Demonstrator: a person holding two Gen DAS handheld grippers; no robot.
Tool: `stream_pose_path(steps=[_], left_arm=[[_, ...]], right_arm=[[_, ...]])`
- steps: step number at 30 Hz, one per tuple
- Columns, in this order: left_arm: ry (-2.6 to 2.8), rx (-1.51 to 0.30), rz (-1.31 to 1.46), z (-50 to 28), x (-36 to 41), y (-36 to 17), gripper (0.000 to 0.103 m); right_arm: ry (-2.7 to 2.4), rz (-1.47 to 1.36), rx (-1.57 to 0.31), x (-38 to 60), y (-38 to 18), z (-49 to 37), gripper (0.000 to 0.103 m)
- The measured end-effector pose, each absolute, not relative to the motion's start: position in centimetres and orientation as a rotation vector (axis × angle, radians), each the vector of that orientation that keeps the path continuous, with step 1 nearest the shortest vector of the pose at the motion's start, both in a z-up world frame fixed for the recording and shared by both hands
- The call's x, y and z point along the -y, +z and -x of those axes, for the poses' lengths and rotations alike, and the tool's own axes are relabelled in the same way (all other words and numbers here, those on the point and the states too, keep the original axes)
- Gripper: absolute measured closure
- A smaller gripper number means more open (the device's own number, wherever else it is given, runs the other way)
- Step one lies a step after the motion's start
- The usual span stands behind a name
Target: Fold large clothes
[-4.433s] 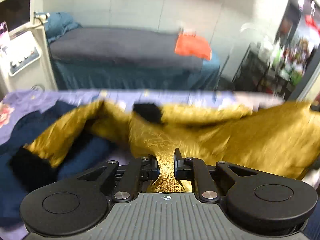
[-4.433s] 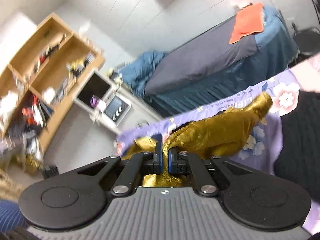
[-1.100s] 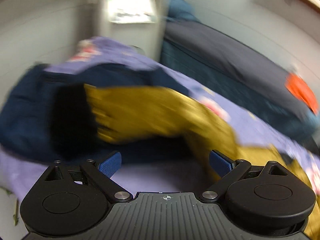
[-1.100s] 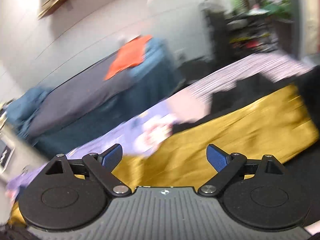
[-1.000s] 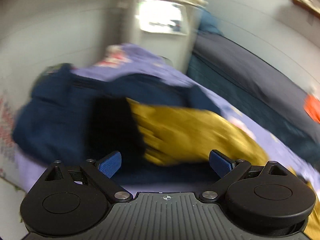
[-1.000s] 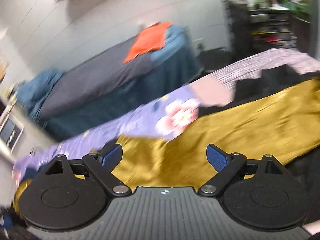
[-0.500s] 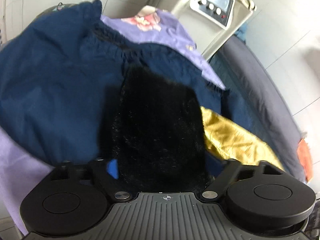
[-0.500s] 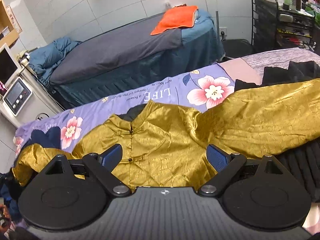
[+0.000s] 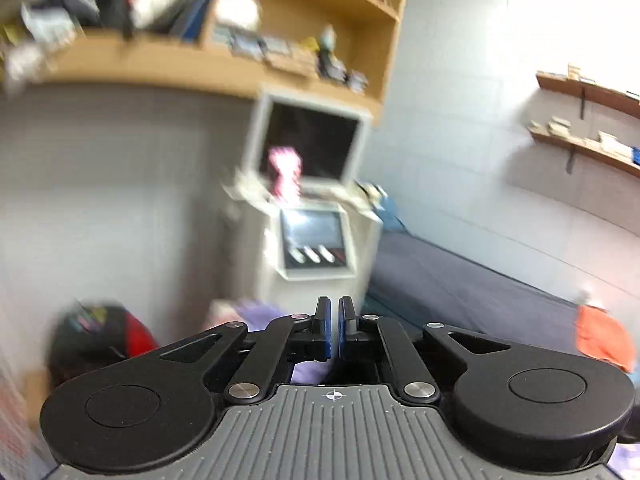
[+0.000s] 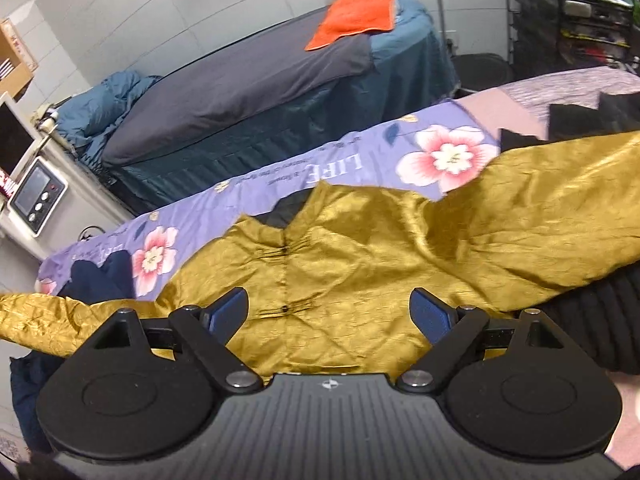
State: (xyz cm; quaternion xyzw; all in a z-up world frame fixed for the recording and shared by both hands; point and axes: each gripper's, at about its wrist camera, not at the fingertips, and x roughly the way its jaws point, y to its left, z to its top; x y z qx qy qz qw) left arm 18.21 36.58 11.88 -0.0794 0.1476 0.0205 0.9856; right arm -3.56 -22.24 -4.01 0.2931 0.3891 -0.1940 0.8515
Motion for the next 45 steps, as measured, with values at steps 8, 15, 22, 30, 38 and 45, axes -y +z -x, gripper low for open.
stream_pose_path(steps=[8, 15, 22, 30, 38, 45], left_arm=[[0.105, -0.827, 0.457, -17.7, -39.3, -6.4, 0.000], [0.069, -0.800, 0.700, -20.6, -38.6, -11.1, 0.000], [0.164, -0.809, 0.783, -27.8, -38.6, -12.7, 0.000], [0.160, -0.810, 0.624, -29.2, -35.0, -13.7, 0.005], [0.045, -0.754, 0.649, -27.1, -36.2, -6.5, 0.023], [-0.132, -0.750, 0.882, -23.7, -37.1, -3.0, 0.023]], right_arm=[[-0.385, -0.658, -0.891, 21.3, -5.6, 2.7, 0.013], [-0.398, -0.607, -0.911, 21.3, -4.8, 2.7, 0.013], [-0.420, -0.611, -0.916, 20.6, -4.9, 4.2, 0.013], [-0.509, -0.633, -0.911, 21.3, -4.9, 7.5, 0.013], [-0.493, -0.655, -0.916, 22.2, -5.9, 7.5, 0.013], [-0.394, -0.665, -0.925, 21.8, -6.9, 6.0, 0.013]])
